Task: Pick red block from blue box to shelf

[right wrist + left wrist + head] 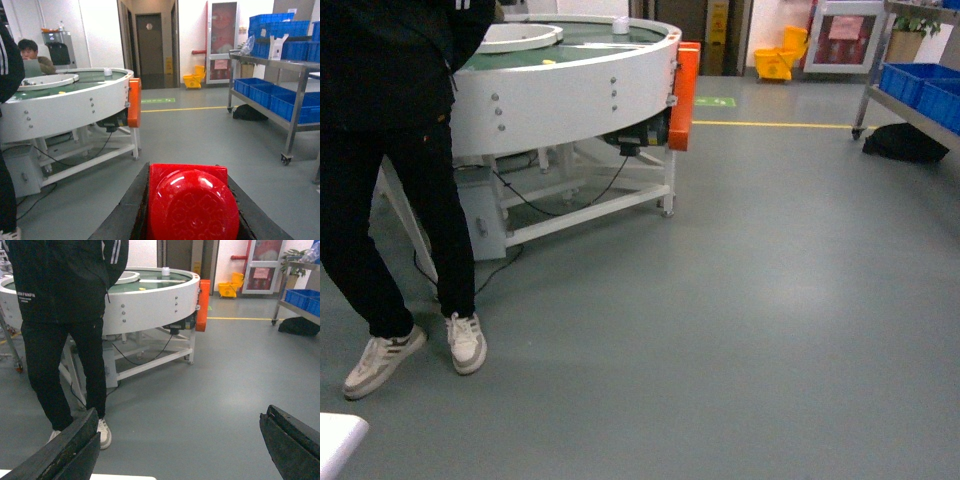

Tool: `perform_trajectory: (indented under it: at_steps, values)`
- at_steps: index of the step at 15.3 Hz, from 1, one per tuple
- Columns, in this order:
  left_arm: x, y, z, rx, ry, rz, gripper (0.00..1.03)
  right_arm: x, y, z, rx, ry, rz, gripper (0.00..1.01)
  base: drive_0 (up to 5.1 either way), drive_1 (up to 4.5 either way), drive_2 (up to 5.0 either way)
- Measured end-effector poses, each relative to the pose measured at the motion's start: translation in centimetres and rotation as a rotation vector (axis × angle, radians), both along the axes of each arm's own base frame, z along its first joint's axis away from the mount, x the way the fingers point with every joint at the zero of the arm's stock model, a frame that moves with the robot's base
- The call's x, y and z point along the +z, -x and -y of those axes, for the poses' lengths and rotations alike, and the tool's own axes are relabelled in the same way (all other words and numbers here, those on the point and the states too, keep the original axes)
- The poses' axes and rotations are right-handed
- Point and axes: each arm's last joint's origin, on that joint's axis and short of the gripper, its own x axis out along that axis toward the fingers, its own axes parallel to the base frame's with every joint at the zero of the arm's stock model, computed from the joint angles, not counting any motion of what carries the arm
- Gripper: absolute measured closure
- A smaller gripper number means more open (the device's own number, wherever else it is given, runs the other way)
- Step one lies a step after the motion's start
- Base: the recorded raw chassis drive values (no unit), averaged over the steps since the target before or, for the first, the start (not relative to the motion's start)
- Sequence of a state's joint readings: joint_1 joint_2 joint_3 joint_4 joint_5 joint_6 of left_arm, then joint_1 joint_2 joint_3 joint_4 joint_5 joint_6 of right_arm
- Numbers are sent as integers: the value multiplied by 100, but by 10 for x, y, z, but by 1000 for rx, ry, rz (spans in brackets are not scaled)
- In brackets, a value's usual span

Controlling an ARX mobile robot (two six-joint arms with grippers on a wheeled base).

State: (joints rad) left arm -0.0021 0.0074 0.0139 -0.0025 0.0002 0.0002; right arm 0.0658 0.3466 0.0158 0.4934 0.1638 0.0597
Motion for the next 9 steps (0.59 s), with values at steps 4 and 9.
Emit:
perform_trajectory:
  at_steps: [4,9]
  values:
    - [0,0,0,3,0,-1,5,0,0,0,1,0,-4,73,0,0,0]
    - [0,0,0,3,0,-1,5,0,0,0,1,0,-4,73,-124,-124,-124]
